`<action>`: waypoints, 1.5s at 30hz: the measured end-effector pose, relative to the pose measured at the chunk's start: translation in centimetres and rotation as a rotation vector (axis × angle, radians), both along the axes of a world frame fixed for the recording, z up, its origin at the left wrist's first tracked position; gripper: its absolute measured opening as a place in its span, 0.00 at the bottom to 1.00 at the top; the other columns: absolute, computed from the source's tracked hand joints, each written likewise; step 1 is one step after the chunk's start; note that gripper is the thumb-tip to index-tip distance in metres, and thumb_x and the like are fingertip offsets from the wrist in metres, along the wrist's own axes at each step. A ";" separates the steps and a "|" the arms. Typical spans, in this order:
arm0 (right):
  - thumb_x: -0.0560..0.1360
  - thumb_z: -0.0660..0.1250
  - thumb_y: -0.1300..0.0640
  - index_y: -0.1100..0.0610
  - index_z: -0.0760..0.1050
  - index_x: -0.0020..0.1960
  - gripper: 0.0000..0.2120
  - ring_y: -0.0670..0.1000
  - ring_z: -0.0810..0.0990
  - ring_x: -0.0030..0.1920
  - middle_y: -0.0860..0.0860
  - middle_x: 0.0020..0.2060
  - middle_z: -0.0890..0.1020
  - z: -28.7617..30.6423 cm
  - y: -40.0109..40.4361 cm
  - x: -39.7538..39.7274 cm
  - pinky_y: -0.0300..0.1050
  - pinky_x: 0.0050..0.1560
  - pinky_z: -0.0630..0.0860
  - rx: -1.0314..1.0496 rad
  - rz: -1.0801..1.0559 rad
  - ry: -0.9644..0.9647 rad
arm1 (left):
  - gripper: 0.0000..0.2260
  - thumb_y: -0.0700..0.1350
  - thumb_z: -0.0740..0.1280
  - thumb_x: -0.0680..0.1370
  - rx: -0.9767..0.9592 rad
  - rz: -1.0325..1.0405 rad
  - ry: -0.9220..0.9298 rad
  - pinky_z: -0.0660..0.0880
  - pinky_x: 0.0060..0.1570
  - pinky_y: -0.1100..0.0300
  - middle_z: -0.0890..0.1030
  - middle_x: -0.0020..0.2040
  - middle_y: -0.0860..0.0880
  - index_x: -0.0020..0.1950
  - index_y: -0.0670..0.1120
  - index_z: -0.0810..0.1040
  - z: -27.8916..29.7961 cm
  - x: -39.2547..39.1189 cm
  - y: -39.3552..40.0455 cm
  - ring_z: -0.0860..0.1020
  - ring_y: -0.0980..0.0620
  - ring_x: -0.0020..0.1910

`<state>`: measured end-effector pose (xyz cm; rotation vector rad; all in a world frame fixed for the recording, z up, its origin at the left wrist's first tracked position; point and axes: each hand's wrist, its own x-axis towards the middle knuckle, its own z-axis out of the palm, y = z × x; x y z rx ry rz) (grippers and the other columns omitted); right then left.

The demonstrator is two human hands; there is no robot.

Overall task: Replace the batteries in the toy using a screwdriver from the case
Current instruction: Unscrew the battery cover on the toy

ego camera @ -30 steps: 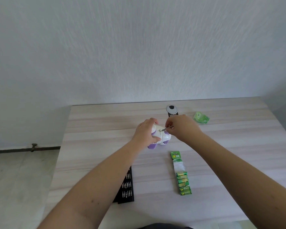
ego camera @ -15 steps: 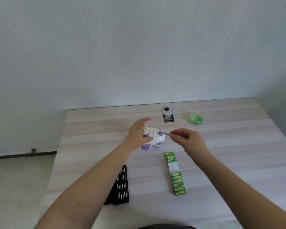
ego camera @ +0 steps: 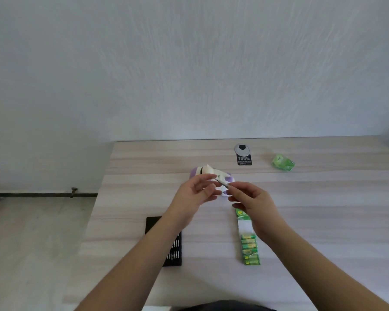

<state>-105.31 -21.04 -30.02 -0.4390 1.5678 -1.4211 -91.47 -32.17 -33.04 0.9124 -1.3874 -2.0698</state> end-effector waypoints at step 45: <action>0.76 0.67 0.49 0.53 0.81 0.49 0.09 0.45 0.77 0.38 0.47 0.40 0.82 -9.5 2.8 6.2 0.35 0.36 0.71 0.500 0.564 0.517 | 0.06 0.42 0.64 0.81 -0.017 0.101 -0.525 0.75 0.40 0.58 0.83 0.40 0.47 0.46 0.45 0.78 -9.1 7.7 3.4 0.79 0.51 0.39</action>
